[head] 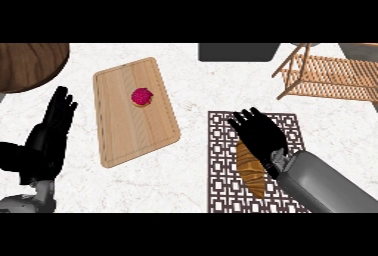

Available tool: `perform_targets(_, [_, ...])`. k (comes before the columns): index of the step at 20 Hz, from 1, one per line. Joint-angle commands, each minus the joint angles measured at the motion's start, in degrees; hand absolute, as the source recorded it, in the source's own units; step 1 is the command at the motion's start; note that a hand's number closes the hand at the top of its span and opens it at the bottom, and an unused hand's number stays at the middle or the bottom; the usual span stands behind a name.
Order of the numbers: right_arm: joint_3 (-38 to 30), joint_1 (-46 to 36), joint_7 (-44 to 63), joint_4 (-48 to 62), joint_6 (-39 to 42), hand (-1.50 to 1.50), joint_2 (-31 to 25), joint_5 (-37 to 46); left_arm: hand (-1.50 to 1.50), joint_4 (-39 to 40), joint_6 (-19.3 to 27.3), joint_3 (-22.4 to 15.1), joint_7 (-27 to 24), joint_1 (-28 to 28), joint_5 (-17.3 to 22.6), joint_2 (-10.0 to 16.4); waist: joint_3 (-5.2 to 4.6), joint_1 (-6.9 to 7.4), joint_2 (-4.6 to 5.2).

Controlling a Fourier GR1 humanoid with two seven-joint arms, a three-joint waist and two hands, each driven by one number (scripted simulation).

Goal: Pick the sweet potato from the placemat and place it in the tiered shelf

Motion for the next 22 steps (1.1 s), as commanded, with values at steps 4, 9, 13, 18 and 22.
perform_targets(4, [-4.35, 4.04, -7.47, 2.62, -3.43, -1.5, -0.2, 7.1, 0.0, -0.37, -3.46, 3.03, 0.15, 1.08, -1.21, -1.44, 0.0, -0.05, -0.03])
perform_targets(9, [-7.47, 2.34, -13.29, 10.13, -6.33, -1.5, 3.86, 9.65, 0.0, 0.55, -0.89, 1.56, 2.24, -1.69, -5.4, -5.19, 0.01, -0.01, 0.04])
perform_targets(13, [-8.82, 3.74, -17.82, 14.93, -11.0, -1.5, 3.9, 13.54, 0.0, 2.82, -4.9, 5.15, -0.07, -1.67, -3.54, -4.88, 0.01, 0.01, 0.06])
perform_targets(18, [-9.5, 6.56, -14.65, 14.69, -8.5, -1.5, 8.86, 17.24, 0.0, 0.03, -6.84, 8.42, 4.94, -2.84, -3.05, -3.49, 0.0, -0.06, -0.01])
perform_targets(22, [-10.58, 5.7, -18.62, 25.4, -14.21, 1.5, 10.21, 20.13, 0.0, -4.16, -5.06, 5.16, 6.96, -2.3, -6.97, -5.4, 0.04, 0.35, 0.08])
